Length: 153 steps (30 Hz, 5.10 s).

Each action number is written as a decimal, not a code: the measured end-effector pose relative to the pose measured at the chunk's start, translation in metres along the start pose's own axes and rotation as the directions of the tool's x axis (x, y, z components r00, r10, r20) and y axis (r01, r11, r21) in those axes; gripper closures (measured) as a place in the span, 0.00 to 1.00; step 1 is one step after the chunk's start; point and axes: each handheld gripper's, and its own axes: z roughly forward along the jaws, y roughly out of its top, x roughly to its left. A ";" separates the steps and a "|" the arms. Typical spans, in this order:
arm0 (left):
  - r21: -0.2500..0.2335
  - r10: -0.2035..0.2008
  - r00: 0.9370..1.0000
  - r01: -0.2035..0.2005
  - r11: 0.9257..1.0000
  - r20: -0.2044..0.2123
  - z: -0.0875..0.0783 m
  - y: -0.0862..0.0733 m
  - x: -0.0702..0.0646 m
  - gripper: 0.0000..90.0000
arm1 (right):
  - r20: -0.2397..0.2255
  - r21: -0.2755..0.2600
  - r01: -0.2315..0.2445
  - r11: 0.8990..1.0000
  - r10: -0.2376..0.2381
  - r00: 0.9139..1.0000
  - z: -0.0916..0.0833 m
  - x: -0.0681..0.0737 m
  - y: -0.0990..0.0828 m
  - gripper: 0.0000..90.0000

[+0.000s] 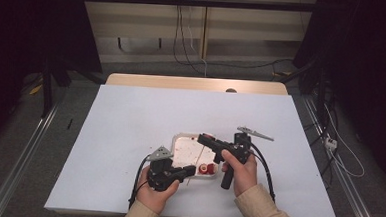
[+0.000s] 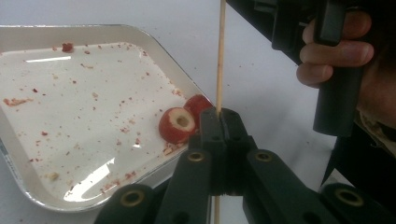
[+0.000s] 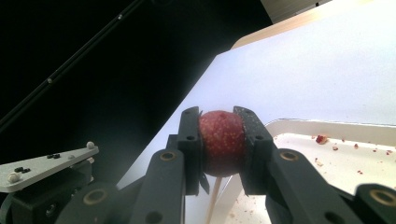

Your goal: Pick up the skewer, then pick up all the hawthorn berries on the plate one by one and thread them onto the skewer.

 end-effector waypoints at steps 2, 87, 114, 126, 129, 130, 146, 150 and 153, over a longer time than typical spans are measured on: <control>-0.002 -0.004 1.000 0.004 1.000 0.000 0.000 0.000 0.000 1.00 | 0.003 0.003 0.003 1.000 -0.003 1.000 0.000 0.001 0.000 0.82; -0.058 0.051 0.998 -0.053 0.997 -0.047 -0.006 0.010 0.008 0.99 | -0.017 0.090 0.044 0.995 -0.043 0.999 0.016 0.009 -0.008 0.97; 0.023 -0.007 0.999 0.008 1.000 -0.033 -0.008 0.014 0.011 1.00 | -0.035 0.176 0.082 0.981 -0.077 0.996 0.023 0.020 -0.022 0.83; 0.043 -0.024 1.000 0.025 0.999 -0.017 -0.006 0.013 0.014 1.00 | -0.024 0.141 0.088 0.986 -0.086 0.996 0.022 0.017 -0.015 0.83; 0.040 -0.042 0.999 0.043 0.998 -0.019 -0.006 0.012 0.016 1.00 | -0.018 0.163 0.110 0.980 -0.109 0.994 0.026 0.020 -0.021 0.83; 0.032 -0.051 0.999 0.052 0.998 -0.014 -0.007 0.012 0.016 1.00 | -0.012 0.163 0.120 0.979 -0.120 0.993 0.026 0.021 -0.022 0.83; 0.037 -0.056 0.998 0.057 0.998 -0.041 -0.014 0.009 0.026 1.00 | 0.003 0.127 0.166 0.978 -0.168 0.986 0.012 0.012 -0.009 0.42; 0.035 -0.055 0.998 0.057 0.998 -0.042 -0.019 0.008 0.031 1.00 | 0.061 0.161 0.198 0.967 -0.210 0.976 -0.003 -0.003 -0.004 0.37; 0.040 -0.053 0.997 0.055 0.998 -0.048 -0.020 0.008 0.029 1.00 | 0.108 0.202 0.222 0.954 -0.247 0.963 -0.010 -0.012 -0.007 0.33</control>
